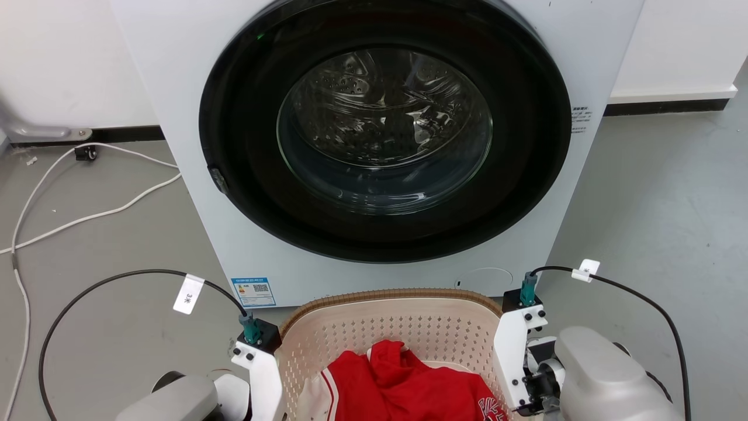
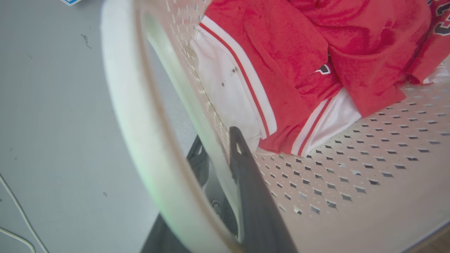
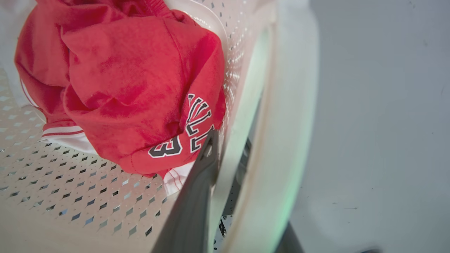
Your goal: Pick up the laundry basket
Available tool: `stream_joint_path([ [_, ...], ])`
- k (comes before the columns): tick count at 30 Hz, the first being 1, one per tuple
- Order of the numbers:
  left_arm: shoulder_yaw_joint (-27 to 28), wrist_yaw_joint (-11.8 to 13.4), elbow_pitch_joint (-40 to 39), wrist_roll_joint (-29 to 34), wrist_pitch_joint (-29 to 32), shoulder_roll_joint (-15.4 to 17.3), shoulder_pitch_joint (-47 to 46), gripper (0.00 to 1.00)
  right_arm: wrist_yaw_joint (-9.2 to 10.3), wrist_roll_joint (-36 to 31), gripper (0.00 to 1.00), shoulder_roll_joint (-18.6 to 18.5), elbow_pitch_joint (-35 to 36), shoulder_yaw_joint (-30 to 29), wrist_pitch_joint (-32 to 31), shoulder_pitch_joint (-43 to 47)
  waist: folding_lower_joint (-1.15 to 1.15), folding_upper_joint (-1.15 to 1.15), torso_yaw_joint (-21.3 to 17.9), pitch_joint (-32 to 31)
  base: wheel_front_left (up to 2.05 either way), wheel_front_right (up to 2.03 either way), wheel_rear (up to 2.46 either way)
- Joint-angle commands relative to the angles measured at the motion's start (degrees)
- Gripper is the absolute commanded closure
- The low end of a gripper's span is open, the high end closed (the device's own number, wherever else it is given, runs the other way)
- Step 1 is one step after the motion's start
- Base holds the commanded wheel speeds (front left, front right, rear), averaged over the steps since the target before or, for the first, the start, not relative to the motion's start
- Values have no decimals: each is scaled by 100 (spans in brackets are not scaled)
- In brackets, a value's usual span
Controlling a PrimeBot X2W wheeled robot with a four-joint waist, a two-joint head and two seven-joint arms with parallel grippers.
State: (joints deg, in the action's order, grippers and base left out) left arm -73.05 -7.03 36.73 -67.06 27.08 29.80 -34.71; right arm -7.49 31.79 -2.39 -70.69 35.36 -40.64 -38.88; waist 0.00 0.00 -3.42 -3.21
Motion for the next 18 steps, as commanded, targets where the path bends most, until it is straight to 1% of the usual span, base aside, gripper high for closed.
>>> stream_joint_path([
  [1,-56,-78,-3,46,39,15,33,100,0,-17,100,-89,4,29,26,-138,0,0,-1,2,0,0,0],
  [18,-58,-78,-30,33,122,15,10,100,0,45,100,-90,-85,130,68,-216,0,0,21,30,0,0,0],
])
